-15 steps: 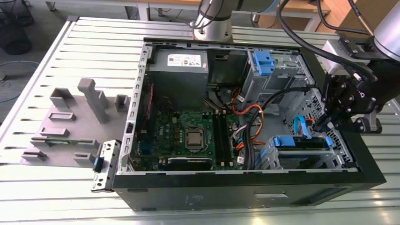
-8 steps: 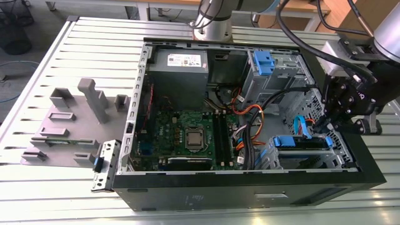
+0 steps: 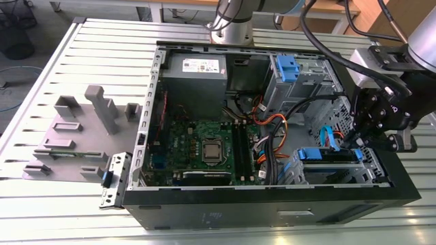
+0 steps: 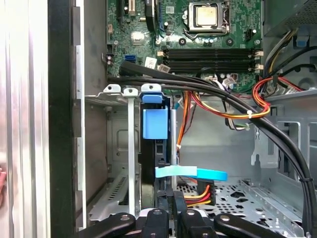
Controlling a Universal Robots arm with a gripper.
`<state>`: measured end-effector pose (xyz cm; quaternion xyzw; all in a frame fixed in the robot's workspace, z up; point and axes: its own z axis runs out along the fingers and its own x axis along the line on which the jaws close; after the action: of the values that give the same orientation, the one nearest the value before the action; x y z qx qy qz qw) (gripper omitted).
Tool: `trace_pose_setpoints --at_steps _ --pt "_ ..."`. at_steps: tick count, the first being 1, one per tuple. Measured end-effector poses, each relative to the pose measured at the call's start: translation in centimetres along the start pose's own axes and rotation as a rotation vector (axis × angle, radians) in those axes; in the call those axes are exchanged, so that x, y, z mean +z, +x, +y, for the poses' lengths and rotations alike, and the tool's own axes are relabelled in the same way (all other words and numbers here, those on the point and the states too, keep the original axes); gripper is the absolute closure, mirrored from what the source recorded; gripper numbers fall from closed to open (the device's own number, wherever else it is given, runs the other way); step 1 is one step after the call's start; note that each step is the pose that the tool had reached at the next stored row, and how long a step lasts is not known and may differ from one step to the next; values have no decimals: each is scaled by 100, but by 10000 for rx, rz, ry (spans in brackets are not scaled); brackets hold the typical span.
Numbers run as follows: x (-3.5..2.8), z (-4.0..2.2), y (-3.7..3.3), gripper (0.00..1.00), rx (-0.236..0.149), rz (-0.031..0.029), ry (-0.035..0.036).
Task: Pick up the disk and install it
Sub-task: 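Insert the second disk wire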
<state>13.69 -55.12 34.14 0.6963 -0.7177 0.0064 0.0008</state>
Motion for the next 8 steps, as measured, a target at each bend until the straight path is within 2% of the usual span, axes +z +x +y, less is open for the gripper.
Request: trace_pose_setpoints --at_steps 8 --pt "2 8 65 84 0 0 0"
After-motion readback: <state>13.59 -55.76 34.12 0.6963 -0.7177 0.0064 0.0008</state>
